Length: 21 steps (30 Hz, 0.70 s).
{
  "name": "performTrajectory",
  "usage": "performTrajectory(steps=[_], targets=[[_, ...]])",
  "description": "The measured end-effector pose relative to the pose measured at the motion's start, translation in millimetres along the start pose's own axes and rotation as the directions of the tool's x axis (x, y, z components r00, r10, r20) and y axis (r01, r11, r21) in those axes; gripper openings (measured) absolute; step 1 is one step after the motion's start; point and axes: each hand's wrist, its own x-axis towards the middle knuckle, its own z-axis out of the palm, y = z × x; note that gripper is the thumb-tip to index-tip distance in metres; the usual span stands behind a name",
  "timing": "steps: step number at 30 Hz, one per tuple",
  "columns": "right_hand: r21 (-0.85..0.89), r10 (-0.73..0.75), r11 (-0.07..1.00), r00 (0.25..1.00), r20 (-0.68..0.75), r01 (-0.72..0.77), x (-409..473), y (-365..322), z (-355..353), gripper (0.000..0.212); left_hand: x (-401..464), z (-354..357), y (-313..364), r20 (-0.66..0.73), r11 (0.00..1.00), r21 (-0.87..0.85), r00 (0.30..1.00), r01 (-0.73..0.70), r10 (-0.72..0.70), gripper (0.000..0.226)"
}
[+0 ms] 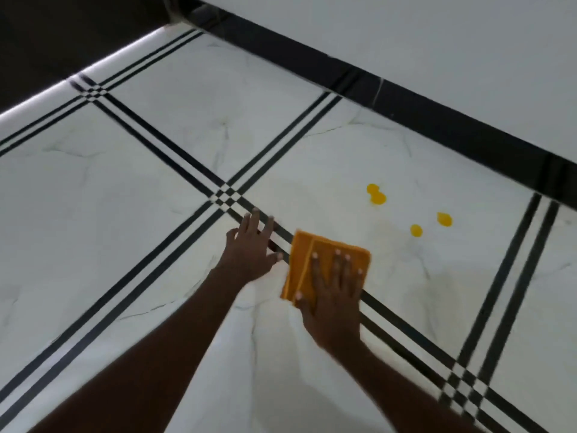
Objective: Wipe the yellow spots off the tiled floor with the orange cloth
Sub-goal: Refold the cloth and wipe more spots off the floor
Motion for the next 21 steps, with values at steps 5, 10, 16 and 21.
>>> performTrajectory(steps=[5, 10, 16, 21], targets=[[-0.115, -0.243, 0.964, 0.970, 0.004, 0.241, 172.8, 99.6, 4.8, 0.077, 79.4, -7.9, 25.8, 0.003, 1.000, 0.026, 1.000, 0.001, -0.001, 0.079], [-0.064, 0.249, 0.964, 0.961, -0.118, -0.257, 167.9, 222.7, -41.9, 0.086, 85.6, 10.5, 32.3, 0.105, 0.995, 0.095, 0.994, -0.003, -0.007, 0.128], [0.037, 0.597, 0.795, 0.770, -0.225, -0.605, 19.4, 97.8, -20.5, 0.085, 90.4, 14.0, 37.9, 0.088, 0.990, 0.144, 0.996, -0.002, -0.010, 0.133], [0.013, 0.111, 0.994, 0.991, -0.073, -0.110, 101.0, 71.7, -10.5, 0.082, 90.2, 16.4, 31.4, 0.106, 0.980, 0.200, 0.994, 0.001, -0.022, 0.133]])
